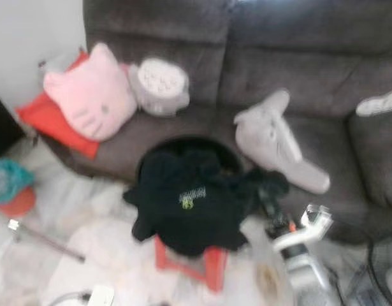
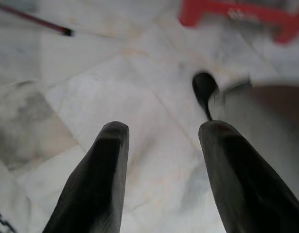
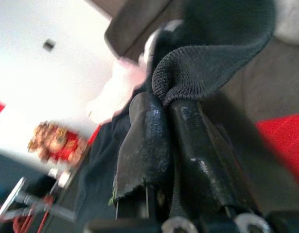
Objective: Hang hanger
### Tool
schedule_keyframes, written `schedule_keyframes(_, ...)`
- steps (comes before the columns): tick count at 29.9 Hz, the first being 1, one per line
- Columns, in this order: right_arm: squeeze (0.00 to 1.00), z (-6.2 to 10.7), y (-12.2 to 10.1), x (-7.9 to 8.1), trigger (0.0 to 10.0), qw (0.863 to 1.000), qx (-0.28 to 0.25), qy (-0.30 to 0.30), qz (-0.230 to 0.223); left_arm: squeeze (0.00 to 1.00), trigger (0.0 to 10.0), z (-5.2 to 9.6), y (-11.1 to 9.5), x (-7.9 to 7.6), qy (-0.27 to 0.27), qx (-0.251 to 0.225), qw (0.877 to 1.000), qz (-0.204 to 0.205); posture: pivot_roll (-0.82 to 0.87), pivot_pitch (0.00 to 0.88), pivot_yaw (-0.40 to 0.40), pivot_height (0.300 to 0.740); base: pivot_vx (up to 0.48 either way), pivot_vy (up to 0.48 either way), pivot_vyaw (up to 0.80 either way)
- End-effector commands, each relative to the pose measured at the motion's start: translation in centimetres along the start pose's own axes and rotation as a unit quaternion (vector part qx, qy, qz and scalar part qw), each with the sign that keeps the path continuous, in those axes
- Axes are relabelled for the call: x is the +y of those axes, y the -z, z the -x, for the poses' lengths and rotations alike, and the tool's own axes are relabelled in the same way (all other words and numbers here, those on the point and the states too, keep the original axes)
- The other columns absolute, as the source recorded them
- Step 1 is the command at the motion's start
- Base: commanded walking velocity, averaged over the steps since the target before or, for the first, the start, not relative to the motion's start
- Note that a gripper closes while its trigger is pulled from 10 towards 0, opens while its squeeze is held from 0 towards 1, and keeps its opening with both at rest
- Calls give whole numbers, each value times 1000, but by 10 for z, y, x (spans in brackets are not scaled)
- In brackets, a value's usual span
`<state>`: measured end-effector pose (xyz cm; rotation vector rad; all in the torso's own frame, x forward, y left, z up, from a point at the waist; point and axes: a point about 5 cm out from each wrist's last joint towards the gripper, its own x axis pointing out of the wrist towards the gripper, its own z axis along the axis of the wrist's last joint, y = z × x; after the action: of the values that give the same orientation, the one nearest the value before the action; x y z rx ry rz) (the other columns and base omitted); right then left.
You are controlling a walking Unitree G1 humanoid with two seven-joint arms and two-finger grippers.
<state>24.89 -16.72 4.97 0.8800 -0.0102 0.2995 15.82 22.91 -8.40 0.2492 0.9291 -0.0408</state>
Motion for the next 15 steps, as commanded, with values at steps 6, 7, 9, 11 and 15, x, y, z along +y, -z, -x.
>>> schedule_keyframes(6, 0, -8, 2, 3, 10000, 1000, -3, -4, -8, 0, 10000, 5, 19, -7, 0, 30, 999, 18, -33, 36, 37, 740, -285, 0, 0)
schedule_keyframes(7, 0, -8, 1, 3, 10000, 1000, -3, -4, -8, 0, 10000, 5, 19, -7, 0, 30, 999, 19, -32, 37, 35, 740, -285, 0, 0)
schedule_keyframes(9, 0, -9, 1, 3, 10000, 1000, -4, -5, -8, 0, 10000, 5, 20, -7, -1, 30, 999, 19, -33, 35, 33, 740, -285, 0, 0)
schedule_keyframes(11, 0, -9, 0, 3, 10000, 1000, -4, -6, -8, 0, 10000, 5, 19, -8, -1, 30, 999, 20, -34, 33, 31, 740, -285, 0, 0)
schedule_keyframes(15, 0, -9, 1, 3, 10000, 1000, -2, -7, -6, 0, 10000, 5, 20, -8, -1, 30, 999, 23, -36, 26, 30, 740, -285, 0, 0)
